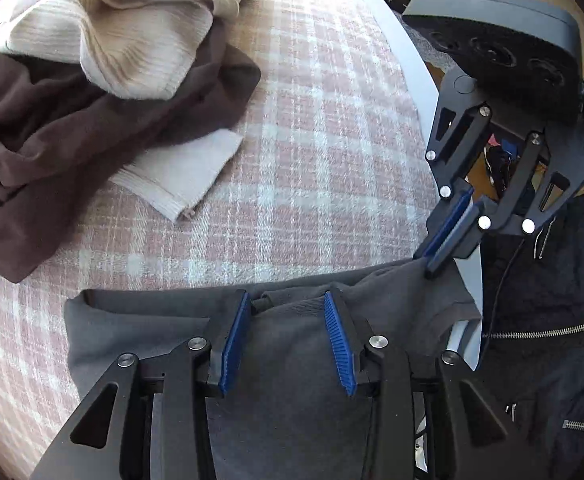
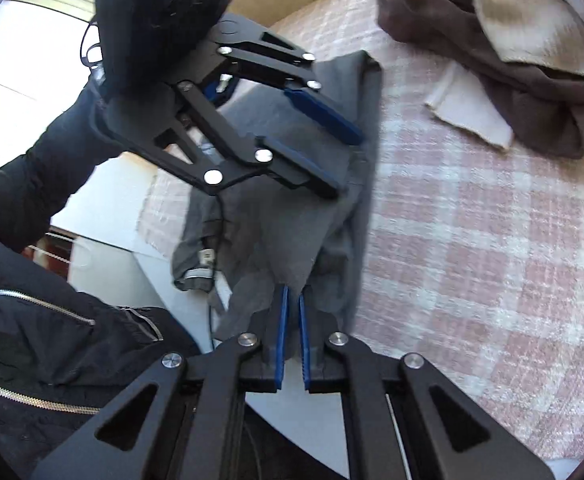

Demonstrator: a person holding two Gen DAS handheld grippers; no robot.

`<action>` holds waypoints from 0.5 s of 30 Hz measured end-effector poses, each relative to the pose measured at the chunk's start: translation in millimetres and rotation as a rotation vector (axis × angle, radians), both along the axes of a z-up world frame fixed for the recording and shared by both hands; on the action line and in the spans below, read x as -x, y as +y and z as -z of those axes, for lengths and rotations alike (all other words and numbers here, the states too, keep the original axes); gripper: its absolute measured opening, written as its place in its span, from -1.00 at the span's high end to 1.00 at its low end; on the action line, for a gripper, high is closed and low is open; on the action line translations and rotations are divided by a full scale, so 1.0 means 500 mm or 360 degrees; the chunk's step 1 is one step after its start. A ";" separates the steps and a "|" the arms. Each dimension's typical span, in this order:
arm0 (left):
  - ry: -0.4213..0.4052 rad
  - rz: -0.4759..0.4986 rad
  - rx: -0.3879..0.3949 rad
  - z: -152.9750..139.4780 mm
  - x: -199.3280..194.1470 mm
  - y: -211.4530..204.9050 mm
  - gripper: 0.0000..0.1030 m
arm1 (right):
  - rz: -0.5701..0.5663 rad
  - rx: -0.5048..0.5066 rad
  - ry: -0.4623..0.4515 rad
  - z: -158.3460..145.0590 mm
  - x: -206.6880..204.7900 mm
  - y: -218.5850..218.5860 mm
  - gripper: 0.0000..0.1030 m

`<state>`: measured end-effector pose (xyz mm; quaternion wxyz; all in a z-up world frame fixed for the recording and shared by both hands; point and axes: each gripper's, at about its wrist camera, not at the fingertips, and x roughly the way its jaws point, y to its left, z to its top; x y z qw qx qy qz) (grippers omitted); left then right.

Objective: Fold clothes

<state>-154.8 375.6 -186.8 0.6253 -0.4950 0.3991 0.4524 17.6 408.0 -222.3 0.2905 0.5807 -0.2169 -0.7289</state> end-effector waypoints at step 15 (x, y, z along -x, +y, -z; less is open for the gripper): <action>0.0004 0.0051 0.0378 0.010 0.002 0.081 0.44 | -0.0050 0.0055 0.0068 -0.021 -0.012 -0.022 0.83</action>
